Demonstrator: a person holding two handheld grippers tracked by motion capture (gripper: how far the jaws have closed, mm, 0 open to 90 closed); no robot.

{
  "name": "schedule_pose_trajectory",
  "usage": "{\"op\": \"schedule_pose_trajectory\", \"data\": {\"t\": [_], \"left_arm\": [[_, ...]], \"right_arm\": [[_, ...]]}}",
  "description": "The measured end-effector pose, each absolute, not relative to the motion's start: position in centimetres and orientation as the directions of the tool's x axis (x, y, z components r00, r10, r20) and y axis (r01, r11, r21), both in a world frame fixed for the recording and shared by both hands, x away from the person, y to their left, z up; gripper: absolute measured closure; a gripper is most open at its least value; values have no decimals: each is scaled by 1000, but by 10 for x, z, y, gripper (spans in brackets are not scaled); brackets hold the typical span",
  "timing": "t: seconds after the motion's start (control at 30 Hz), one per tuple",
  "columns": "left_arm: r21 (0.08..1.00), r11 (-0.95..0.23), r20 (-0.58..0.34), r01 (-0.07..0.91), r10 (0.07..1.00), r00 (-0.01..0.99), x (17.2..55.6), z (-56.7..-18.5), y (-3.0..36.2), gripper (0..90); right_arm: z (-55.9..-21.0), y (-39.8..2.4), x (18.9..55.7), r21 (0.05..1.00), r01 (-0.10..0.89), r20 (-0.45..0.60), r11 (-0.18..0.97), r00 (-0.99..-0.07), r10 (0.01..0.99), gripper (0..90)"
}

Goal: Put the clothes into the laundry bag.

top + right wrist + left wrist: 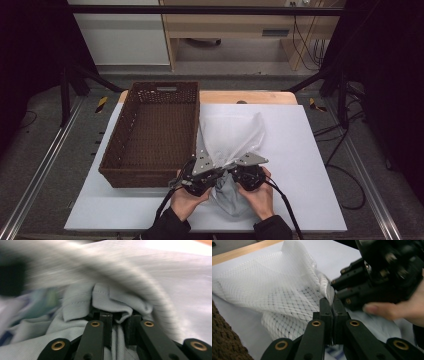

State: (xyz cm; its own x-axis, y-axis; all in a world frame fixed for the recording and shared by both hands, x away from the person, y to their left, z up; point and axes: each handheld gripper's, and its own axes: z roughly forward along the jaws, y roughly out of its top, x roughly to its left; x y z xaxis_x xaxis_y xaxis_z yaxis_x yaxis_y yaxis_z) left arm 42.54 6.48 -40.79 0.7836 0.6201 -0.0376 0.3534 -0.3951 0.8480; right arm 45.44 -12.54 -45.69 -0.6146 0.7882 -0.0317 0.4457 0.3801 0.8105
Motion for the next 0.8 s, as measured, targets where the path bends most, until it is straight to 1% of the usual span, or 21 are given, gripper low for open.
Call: {"op": "schedule_pose_trajectory", "data": {"t": [0.03, 0.1, 0.17, 0.2, 0.23, 0.27, 0.3, 0.33, 0.37, 0.4, 0.5, 0.57, 0.63, 0.67, 0.7, 0.8], "left_arm": [[847, -394, -42, 355, 618, 785, 425, -408, 65, 885], [845, -406, -33, 347, 607, 794, 423, -409, 67, 884], [841, -419, -19, 342, 609, 793, 421, -411, 67, 884], [840, -417, -24, 346, 608, 793, 421, -413, 68, 884], [841, -414, -29, 348, 608, 793, 420, -416, 69, 884], [842, -410, -30, 351, 613, 789, 420, -419, 70, 884], [838, -415, -30, 354, 613, 789, 421, -421, 70, 884], [834, -421, -27, 357, 615, 788, 422, -423, 69, 884], [837, -411, -34, 361, 620, 784, 423, -424, 70, 883], [839, -406, -38, 363, 621, 783, 424, -423, 71, 883], [843, -401, -30, 359, 632, 775, 424, -421, 73, 883], [844, -399, -25, 357, 636, 772, 425, -420, 74, 883], [844, -396, -30, 361, 638, 770, 426, -421, 74, 882], [844, -395, -33, 363, 638, 769, 427, -421, 74, 882], [843, -396, -32, 363, 638, 769, 427, -421, 74, 882], [845, -395, -30, 361, 640, 768, 427, -421, 74, 883]], "right_arm": [[-457, -127, 457, 816, 459, -23, 352, -581, 813, 807], [-458, -129, 460, 821, 459, -31, 340, -559, 828, 805], [-460, -128, 457, 824, 439, -57, 358, -565, 823, 784], [-460, -128, 457, 824, 439, -57, 358, -565, 823, 784], [-459, -128, 456, 825, 440, -49, 354, -569, 821, 763], [-456, -133, 453, 826, 440, -27, 352, -593, 805, 675], [-456, -133, 453, 826, 440, -27, 352, -593, 805, 675], [-453, -135, 450, 828, 444, -13, 343, -595, 803, 636], [-445, -144, 440, 837, 435, 8, 333, -618, 786, 538], [-445, -144, 440, 837, 435, 8, 333, -618, 786, 538], [-434, -160, 426, 845, 410, -10, 343, -630, 777, 419], [-428, -177, 418, 852, 412, 7, 324, -628, 779, 384], [-428, -194, 412, 866, 426, 59, 260, -606, 793, 342], [-430, -197, 411, 863, 440, 80, 248, -604, 793, 321], [-434, -198, 412, 852, 463, 105, 245, -610, 786, 292], [-447, -185, 418, 821, 491, 123, 291, -650, 750, 267]]}}
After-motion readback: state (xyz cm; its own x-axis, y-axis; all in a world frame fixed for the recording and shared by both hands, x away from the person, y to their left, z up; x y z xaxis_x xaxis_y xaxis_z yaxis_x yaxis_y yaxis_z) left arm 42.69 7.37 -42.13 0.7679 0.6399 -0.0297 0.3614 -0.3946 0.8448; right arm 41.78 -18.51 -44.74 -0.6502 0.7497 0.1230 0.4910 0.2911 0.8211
